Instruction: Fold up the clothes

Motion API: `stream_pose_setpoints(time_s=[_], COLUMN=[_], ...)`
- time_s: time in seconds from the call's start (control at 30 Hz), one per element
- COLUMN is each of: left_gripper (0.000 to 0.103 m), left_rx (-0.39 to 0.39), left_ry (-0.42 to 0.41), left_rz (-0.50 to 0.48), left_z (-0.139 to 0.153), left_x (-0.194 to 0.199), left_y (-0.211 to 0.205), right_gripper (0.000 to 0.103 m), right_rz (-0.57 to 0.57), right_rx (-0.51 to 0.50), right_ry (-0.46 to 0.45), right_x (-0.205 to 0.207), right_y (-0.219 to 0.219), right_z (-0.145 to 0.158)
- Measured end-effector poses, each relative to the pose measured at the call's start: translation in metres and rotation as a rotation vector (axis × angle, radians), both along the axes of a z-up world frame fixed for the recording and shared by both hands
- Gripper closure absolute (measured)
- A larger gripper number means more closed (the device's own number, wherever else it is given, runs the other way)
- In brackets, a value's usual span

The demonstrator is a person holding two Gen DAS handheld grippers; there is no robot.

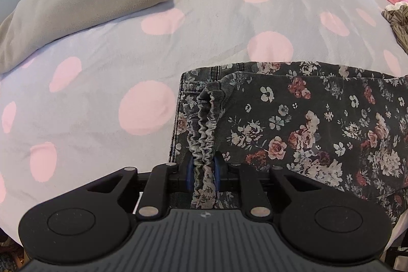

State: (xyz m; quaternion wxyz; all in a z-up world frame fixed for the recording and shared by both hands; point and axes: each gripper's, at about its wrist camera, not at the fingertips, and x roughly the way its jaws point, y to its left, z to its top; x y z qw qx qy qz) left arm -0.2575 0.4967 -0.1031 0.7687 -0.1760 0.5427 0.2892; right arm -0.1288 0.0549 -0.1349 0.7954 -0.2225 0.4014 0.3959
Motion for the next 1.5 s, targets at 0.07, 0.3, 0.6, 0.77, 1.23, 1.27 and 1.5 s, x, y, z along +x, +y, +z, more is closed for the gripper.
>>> stream_pose_setpoints(time_s=[0.07,0.3,0.6,0.77,1.23,1.27,1.5], left_gripper=[0.086,0.077,0.077,0.077,0.077,0.077,0.077], left_rx=[0.0,0.077,0.264,0.198,0.108,0.11,0.122], left_ry=[-0.006,-0.031,-0.141,-0.192,-0.118,-0.114,-0.087], left_rz=[-0.002,-0.007,-0.005,-0.022,-0.179,-0.187,-0.234], left_z=[0.0,0.01,0.037,0.04,0.02,0.02,0.014], left_x=[0.001,0.001,0.002,0.008,0.05,0.052,0.061], left_y=[0.0,-0.007,-0.021,-0.023,-0.053,-0.055,-0.064], right_gripper=[0.066,0.073,0.061,0.052,0.043,0.042,0.048], right_rz=[-0.047,-0.098,-0.049,-0.122,-0.251,-0.244,-0.263], right_rx=[-0.067,-0.062,0.097,0.115,0.03,0.03,0.08], right_ry=[0.045,0.066,0.051,0.085,0.301,0.301,0.377], right_x=[0.009,0.017,0.009,0.028,0.063,0.063,0.082], right_y=[-0.002,-0.013,-0.02,-0.022,-0.04,-0.04,-0.053], right_z=[-0.014,-0.017,0.002,0.011,-0.02,-0.021,-0.023])
